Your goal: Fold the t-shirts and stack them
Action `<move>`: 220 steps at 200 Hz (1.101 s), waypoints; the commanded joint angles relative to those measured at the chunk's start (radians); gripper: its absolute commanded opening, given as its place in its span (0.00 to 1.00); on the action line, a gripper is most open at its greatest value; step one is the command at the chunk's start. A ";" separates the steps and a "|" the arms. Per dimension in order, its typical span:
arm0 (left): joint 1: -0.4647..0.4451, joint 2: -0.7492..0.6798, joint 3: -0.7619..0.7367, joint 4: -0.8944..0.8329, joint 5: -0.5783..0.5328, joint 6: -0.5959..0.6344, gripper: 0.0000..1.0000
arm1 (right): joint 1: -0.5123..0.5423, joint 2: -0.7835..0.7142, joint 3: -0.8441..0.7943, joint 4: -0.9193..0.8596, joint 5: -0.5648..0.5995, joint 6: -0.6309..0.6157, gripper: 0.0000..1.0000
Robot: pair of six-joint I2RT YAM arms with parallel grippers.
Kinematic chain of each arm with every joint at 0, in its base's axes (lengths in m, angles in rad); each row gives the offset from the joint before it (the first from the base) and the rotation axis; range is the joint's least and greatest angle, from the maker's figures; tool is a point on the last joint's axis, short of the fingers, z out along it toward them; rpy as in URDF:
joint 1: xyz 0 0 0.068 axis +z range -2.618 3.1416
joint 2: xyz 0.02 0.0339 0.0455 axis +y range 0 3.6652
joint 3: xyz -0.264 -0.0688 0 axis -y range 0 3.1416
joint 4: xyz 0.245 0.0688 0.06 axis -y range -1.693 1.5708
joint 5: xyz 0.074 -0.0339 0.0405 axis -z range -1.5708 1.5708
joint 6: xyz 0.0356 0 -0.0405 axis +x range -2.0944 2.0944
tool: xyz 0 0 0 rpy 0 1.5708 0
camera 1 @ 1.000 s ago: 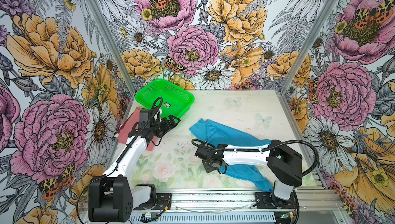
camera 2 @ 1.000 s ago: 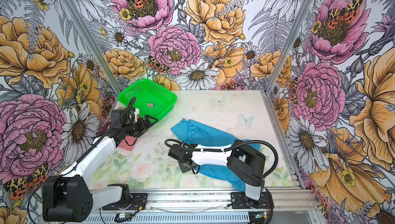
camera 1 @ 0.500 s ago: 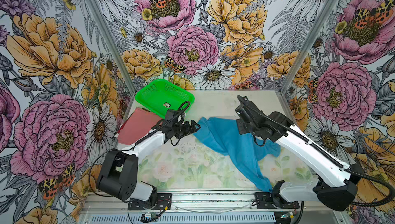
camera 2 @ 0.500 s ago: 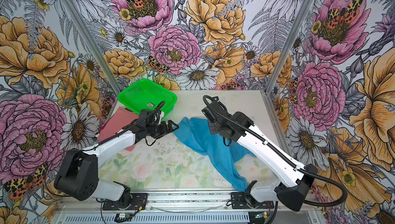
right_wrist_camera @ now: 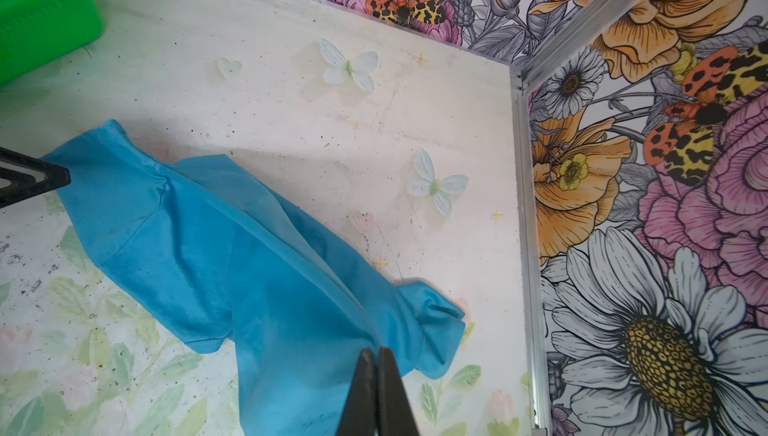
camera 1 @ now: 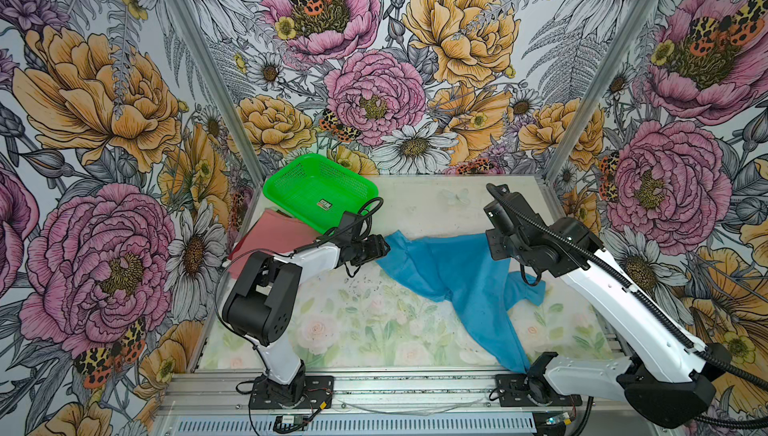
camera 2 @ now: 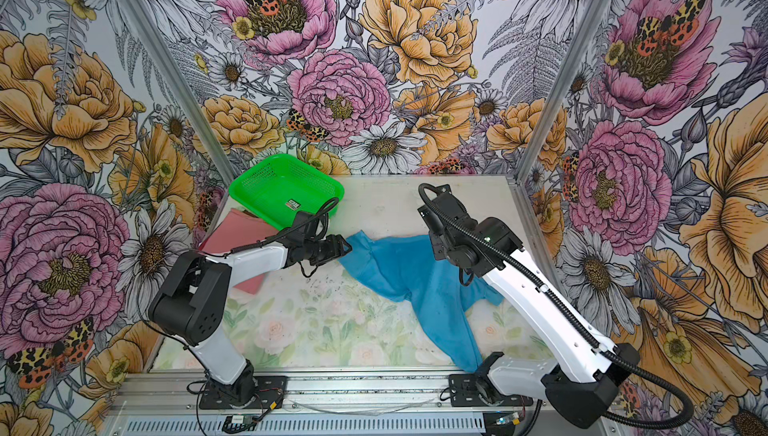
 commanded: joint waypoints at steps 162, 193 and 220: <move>-0.009 0.150 0.030 0.116 -0.162 0.092 0.05 | -0.104 -0.044 -0.062 0.024 -0.031 -0.071 0.00; -0.018 0.011 0.007 0.114 -0.203 0.109 0.00 | -0.136 -0.046 -0.056 0.027 -0.041 -0.090 0.00; -0.018 -0.152 0.051 0.035 -0.231 0.125 0.00 | -0.188 -0.028 -0.006 0.042 -0.054 -0.136 0.00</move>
